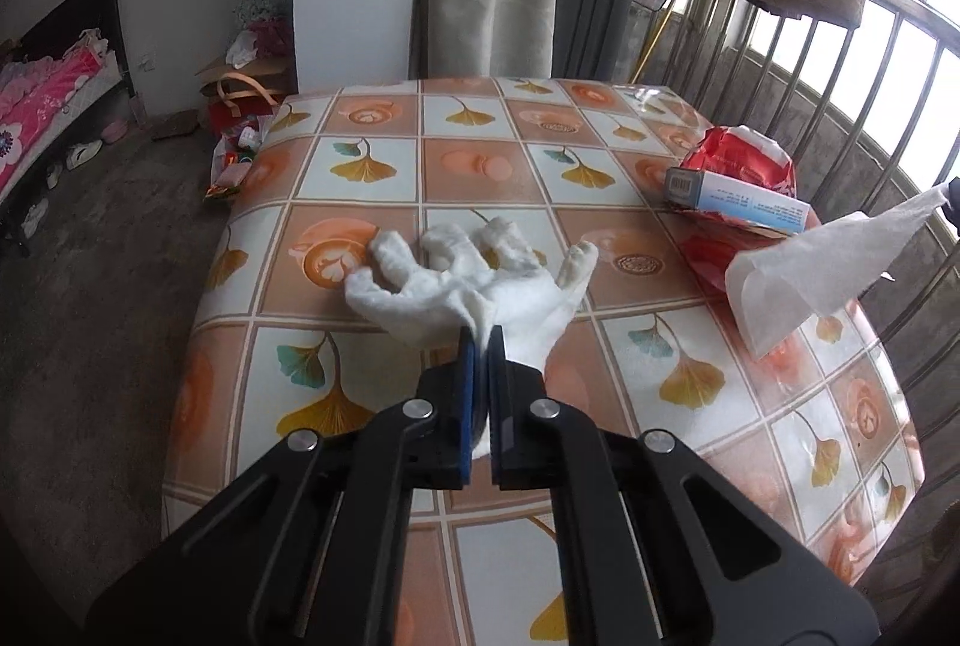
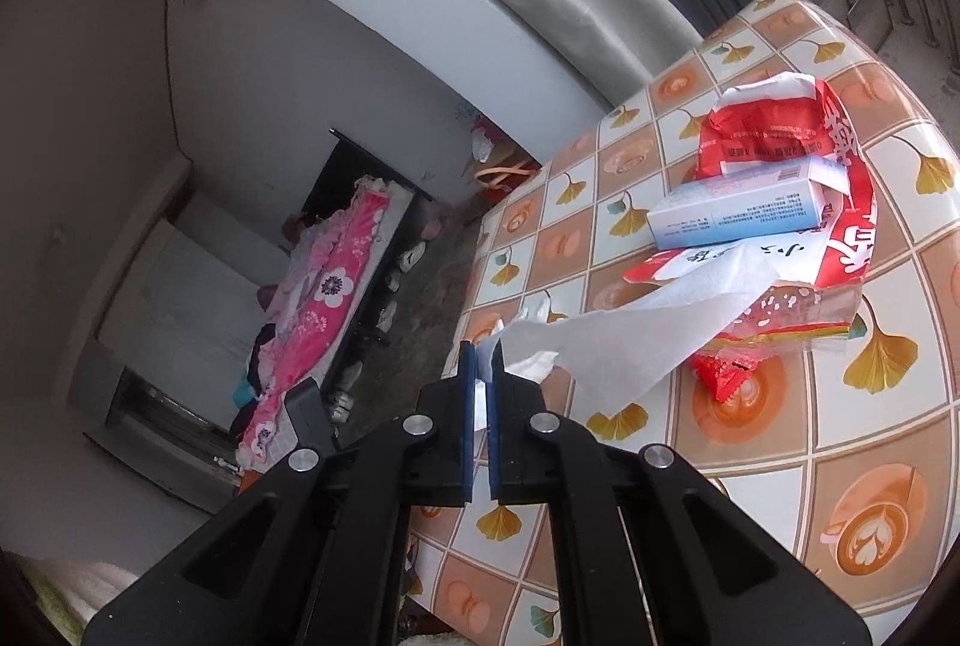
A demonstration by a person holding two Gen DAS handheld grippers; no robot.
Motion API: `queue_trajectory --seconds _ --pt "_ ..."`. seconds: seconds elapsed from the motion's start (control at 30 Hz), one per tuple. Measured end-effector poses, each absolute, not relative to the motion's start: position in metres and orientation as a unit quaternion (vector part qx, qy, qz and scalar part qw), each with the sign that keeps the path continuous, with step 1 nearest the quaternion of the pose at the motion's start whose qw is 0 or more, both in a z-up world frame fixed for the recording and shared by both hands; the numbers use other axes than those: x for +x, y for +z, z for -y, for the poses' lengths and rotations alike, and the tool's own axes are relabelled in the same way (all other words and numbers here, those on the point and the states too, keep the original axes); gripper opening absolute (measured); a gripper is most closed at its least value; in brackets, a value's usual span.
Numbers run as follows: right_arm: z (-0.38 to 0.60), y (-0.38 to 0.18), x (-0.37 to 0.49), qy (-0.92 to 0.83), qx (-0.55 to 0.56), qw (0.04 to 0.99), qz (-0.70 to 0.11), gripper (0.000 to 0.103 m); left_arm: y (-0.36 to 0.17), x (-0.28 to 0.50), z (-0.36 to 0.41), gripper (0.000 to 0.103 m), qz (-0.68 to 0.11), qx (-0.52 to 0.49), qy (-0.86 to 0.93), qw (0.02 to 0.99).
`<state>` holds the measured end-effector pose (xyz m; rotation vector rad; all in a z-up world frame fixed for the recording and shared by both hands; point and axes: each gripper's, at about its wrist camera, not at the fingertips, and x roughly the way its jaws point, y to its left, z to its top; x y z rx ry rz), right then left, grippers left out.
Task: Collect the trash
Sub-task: 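Close the left tool on the white glove and lift it while the right holds the tissue, then carry the glove and tissue over the blue wastebasket and open both tools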
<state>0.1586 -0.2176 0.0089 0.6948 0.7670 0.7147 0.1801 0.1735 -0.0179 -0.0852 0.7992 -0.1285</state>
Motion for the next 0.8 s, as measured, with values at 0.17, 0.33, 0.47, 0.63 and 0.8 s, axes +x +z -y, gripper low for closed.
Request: queue_trajectory --seconds 0.17,0.33,0.47,0.63,0.8 --pt "0.226 0.024 0.138 0.340 0.329 0.815 -0.336 0.004 0.004 0.169 -0.171 0.002 -0.365 -0.041 -0.079 0.927" --pt "0.234 0.033 0.122 0.322 0.325 0.825 -0.332 0.004 0.022 0.160 -0.168 0.002 -0.350 -0.066 -0.116 0.927" --pt "0.248 0.042 0.105 0.309 0.331 0.837 -0.308 0.004 0.041 0.159 -0.159 0.002 -0.336 -0.064 -0.150 0.928" --pt "0.277 0.047 0.082 0.285 0.350 0.848 -0.278 0.004 0.066 0.156 -0.146 0.002 -0.315 -0.069 -0.194 0.926" --pt "0.302 0.043 0.068 0.263 0.369 0.850 -0.269 0.004 0.081 0.153 -0.124 0.002 -0.317 -0.084 -0.246 0.912"
